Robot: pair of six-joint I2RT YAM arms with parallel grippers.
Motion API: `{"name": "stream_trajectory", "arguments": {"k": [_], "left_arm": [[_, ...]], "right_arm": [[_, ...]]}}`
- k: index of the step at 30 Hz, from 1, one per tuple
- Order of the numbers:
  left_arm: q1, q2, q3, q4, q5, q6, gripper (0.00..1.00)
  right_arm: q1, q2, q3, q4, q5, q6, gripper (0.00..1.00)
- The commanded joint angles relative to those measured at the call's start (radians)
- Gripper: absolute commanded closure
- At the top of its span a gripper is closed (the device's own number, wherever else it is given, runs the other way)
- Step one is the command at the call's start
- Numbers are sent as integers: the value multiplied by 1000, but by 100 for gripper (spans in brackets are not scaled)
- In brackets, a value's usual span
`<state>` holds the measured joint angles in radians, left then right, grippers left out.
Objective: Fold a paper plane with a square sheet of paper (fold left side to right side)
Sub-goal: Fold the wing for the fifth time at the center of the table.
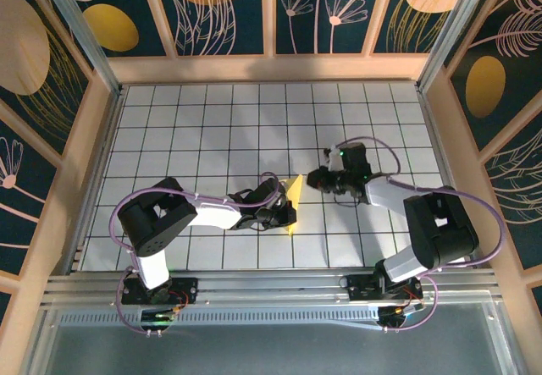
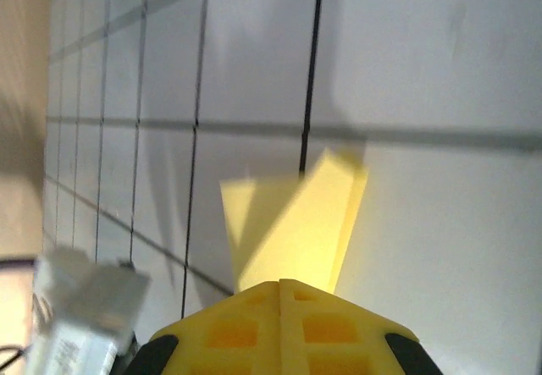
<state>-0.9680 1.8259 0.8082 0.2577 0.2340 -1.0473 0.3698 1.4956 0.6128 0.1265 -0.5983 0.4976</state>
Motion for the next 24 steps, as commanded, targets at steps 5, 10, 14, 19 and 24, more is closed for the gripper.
{"name": "stream_trajectory", "arguments": {"k": [5, 10, 14, 19, 24], "left_arm": [[2, 39, -44, -166, -70, 0, 100], [2, 38, -42, -167, -72, 3, 100], [2, 39, -41, -170, -71, 4, 100], [2, 38, -41, -167, -71, 3, 100], [2, 41, -38, -168, -70, 6, 100]], "right_arm": [[97, 12, -71, 112, -39, 169, 100], [128, 62, -76, 141, -29, 190, 100], [139, 97, -76, 162, -23, 198, 100], [153, 130, -70, 176, -8, 191, 100], [154, 153, -53, 166, 11, 175, 100]]}}
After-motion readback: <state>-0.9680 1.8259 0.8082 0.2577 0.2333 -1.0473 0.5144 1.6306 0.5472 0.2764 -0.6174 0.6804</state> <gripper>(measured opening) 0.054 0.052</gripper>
